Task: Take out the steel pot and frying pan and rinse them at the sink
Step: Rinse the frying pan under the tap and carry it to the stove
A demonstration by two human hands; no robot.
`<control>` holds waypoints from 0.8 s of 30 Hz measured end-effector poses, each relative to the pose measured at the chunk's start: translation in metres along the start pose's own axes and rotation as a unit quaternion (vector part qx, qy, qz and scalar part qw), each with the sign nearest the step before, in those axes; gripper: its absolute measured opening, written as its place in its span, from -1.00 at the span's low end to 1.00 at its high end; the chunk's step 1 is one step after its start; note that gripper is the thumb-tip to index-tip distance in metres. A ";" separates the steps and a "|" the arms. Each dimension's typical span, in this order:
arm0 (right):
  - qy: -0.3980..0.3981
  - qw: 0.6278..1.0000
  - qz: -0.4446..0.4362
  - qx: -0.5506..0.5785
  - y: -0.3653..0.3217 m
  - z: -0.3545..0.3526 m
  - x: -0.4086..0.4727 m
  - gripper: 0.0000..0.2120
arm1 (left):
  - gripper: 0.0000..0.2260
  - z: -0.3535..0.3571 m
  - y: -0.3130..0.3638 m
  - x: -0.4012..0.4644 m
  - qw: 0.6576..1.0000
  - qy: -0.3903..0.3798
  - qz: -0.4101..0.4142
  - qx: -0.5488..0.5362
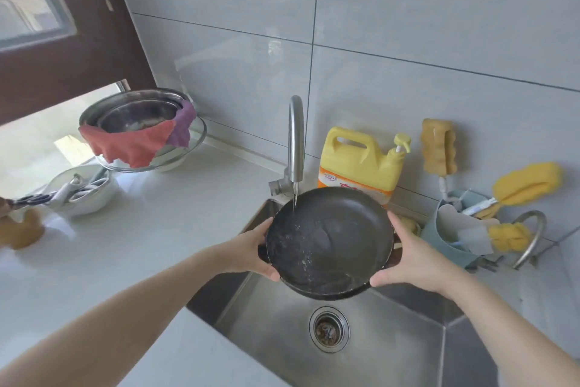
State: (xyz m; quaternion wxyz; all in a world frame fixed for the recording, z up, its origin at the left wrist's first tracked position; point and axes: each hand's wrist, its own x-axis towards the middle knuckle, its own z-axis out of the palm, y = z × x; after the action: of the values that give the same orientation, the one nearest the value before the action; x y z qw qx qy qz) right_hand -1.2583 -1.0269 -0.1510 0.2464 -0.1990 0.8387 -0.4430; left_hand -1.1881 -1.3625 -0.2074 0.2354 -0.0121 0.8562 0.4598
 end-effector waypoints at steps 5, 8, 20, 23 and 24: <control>-0.020 0.997 0.035 0.073 0.034 0.040 -0.005 0.11 | -0.11 -0.024 0.013 -0.022 0.996 -0.052 -0.039 0.061; -0.006 0.993 0.066 0.103 0.056 0.076 0.001 0.32 | 0.01 -0.037 0.024 -0.032 0.975 0.011 -0.068 0.212; 0.163 0.987 -0.017 -0.001 0.069 0.065 0.004 0.39 | 0.18 0.028 0.015 -0.011 0.907 0.294 0.011 0.302; 0.231 0.971 -0.031 -0.046 0.077 0.053 -0.012 0.32 | 0.12 0.056 0.004 -0.001 0.861 0.387 0.097 0.316; 0.255 0.964 -0.032 -0.064 0.080 0.049 -0.016 0.30 | 0.13 0.063 0.004 0.002 0.847 0.410 0.116 0.317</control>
State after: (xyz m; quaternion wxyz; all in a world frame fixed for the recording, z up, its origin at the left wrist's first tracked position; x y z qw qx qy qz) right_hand -1.2256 -1.0074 -0.2389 -0.0029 -0.1218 0.8935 -0.4322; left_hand -1.1657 -1.3099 -0.2347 -0.2015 -0.0246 0.9690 0.1408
